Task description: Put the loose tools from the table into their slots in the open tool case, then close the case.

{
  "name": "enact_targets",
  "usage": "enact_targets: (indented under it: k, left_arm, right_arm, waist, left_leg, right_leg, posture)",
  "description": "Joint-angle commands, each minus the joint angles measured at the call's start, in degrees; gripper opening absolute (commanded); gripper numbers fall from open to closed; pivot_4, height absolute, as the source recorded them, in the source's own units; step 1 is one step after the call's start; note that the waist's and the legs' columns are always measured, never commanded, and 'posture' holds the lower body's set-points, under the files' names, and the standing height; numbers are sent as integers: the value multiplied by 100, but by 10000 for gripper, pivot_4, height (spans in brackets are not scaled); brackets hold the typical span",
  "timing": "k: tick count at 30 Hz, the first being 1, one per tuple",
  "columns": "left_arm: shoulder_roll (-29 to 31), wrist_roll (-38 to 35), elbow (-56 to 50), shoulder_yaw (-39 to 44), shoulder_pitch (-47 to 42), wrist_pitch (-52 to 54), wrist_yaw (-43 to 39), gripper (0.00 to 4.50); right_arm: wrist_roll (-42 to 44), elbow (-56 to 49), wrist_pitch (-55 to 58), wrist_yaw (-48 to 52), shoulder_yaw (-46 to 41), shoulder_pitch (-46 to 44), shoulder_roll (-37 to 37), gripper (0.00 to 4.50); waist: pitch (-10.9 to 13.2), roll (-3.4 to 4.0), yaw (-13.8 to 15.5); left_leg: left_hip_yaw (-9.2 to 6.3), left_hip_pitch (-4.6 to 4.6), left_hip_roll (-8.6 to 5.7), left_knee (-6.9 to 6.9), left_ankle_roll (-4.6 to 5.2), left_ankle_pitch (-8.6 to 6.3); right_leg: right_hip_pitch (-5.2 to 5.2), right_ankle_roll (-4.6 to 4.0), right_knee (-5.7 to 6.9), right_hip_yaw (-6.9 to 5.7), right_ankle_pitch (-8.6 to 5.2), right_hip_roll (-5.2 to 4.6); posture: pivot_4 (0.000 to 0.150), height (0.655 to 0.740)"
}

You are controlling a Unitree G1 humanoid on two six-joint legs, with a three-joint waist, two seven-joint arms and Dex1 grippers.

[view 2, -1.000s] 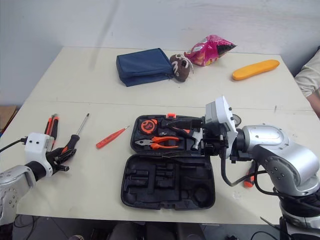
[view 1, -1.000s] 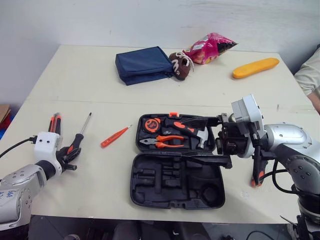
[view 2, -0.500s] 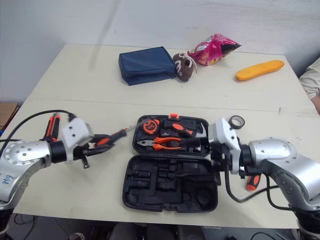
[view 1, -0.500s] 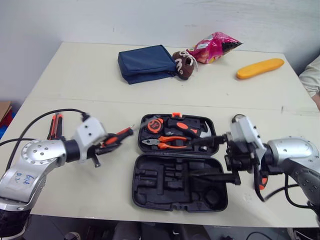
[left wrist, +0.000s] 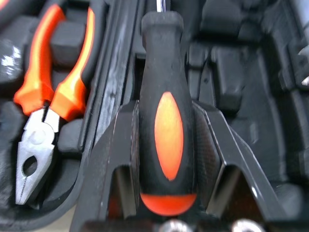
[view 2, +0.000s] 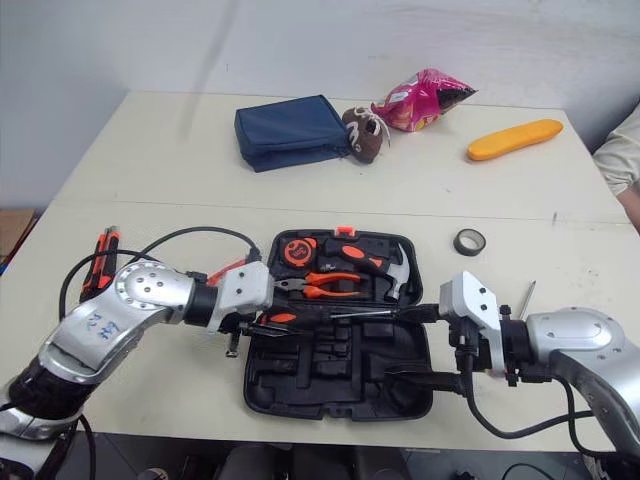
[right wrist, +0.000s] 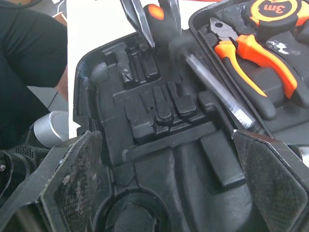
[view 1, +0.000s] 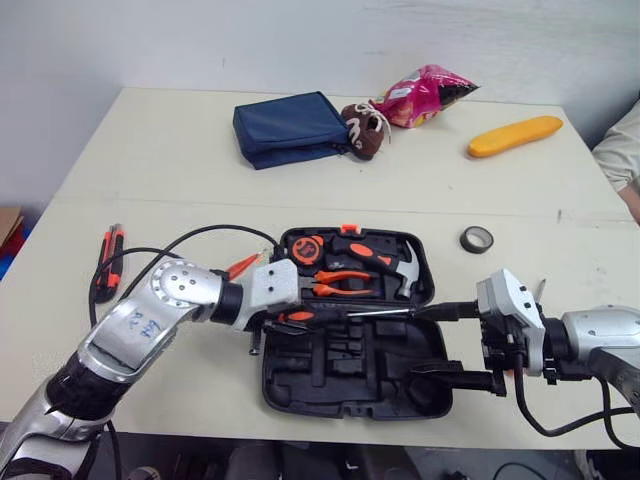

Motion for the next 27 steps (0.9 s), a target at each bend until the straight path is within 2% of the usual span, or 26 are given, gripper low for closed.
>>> enact_targets:
  k: [1,6,17,19,20,21,24,27]
  left_arm:
    - [-57,149,62,-106,-86,-110,-122,8105]
    - [-117,727,411,-381,-131,-603,-136,8105]
    - [-475,818,763,-371,-310,-647,-377,8105]
    - [-505,749,690,-254,-339,-544,-365,18386]
    - [-507,667,612,-163,-358,-452,-377,21489]
    - [-509,612,557,-100,-370,-384,-392,26908]
    - [-582,277,407,187,-314,-348,-474,39378]
    - [-871,-105,470,641,-120,-590,-374,39378]
  right_arm:
    - [28,-77,-93,25,-178,10,2,45000]
    - [12,-92,-103,-43,-200,60,27,45000]
    - [125,-177,-83,-199,-392,234,100,45000]
    - [181,-226,-54,-230,-417,264,108,45000]
    - [197,-247,-49,-234,-432,287,104,45000]
    - [208,-261,-48,-237,-442,304,100,45000]
    - [233,-280,-35,-242,-470,345,104,45000]
    - [222,-278,-41,-256,-453,361,127,45000]
  waist:
    - [0,0,1]
    - [0,0,18]
    - [0,0,46]
    - [0,0,53]
    - [0,0,57]
    - [0,0,62]
    - [0,0,84]
    - [0,1,107]
  left_leg:
    - [1,0,0,0,0,0]
    - [-2,-4,0,9,1,0]
    - [-6,-10,0,31,6,-3]
    - [-6,-9,0,33,6,-3]
    - [-7,-10,0,34,6,-3]
    - [-7,-9,0,34,6,-3]
    - [-9,-10,1,37,6,-4]
    - [-11,-11,1,39,6,-4]
  right_leg:
    - [0,0,1,1,0,0]
    - [0,1,2,-1,-1,-1]
    - [0,2,16,-3,-1,-2]
    - [1,3,19,-3,-1,-2]
    - [1,3,20,-2,-1,-3]
    - [1,3,20,-2,-1,-3]
    - [1,3,22,-4,0,-2]
    - [2,3,23,-5,0,-3]
  posture:
    - [1500,7400]
    - [1500,7400]
    - [1500,7400]
    - [1500,7400]
    - [1500,7400]
    - [1500,7400]
    - [1500,7400]
    - [1500,7400]
